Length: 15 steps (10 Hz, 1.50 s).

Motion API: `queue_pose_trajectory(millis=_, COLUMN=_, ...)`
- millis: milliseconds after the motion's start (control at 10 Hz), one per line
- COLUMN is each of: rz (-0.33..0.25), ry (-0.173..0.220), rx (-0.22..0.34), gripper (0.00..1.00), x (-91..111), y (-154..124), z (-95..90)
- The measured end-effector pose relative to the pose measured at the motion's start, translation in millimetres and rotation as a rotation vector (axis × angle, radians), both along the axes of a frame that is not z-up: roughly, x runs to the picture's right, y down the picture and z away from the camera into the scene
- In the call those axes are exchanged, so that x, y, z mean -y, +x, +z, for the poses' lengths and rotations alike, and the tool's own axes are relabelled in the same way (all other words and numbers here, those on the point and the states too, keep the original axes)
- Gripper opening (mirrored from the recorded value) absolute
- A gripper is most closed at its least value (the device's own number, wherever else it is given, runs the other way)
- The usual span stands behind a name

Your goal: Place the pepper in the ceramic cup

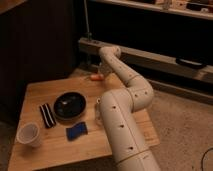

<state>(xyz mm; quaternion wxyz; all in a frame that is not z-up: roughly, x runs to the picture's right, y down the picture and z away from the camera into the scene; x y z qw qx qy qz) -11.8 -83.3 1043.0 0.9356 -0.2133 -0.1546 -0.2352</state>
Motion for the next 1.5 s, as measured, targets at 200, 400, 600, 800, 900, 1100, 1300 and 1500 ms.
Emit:
queue_pose_trajectory(millis=200, rz=0.002, ry=0.004, rx=0.007, gripper=0.61, x=1, y=-1, z=-0.8)
queue_pose_trajectory(millis=400, rz=0.031, ry=0.128, rx=0.095, gripper=0.61, x=10, y=5, z=-17.7)
queue_pose_trajectory(millis=600, rz=0.096, ry=0.251, rx=0.199, gripper=0.61, x=6, y=14, z=-23.0)
queue_pose_trajectory(millis=800, rz=0.124, ry=0.276, rx=0.249, gripper=0.61, x=10, y=11, z=-19.2)
queue_pose_trajectory(millis=900, rz=0.124, ry=0.277, rx=0.255, gripper=0.57, x=14, y=4, z=-15.4)
queue_pose_trajectory(millis=1100, rz=0.132, ry=0.305, rx=0.261, gripper=0.36, x=36, y=-5, z=-18.6)
queue_pose_trajectory(millis=1300, rz=0.147, ry=0.348, rx=0.236, gripper=0.12, x=56, y=-3, z=-25.2)
queue_pose_trajectory(millis=1500, rz=0.156, ry=0.388, rx=0.212, gripper=0.00, x=56, y=-4, z=-19.5)
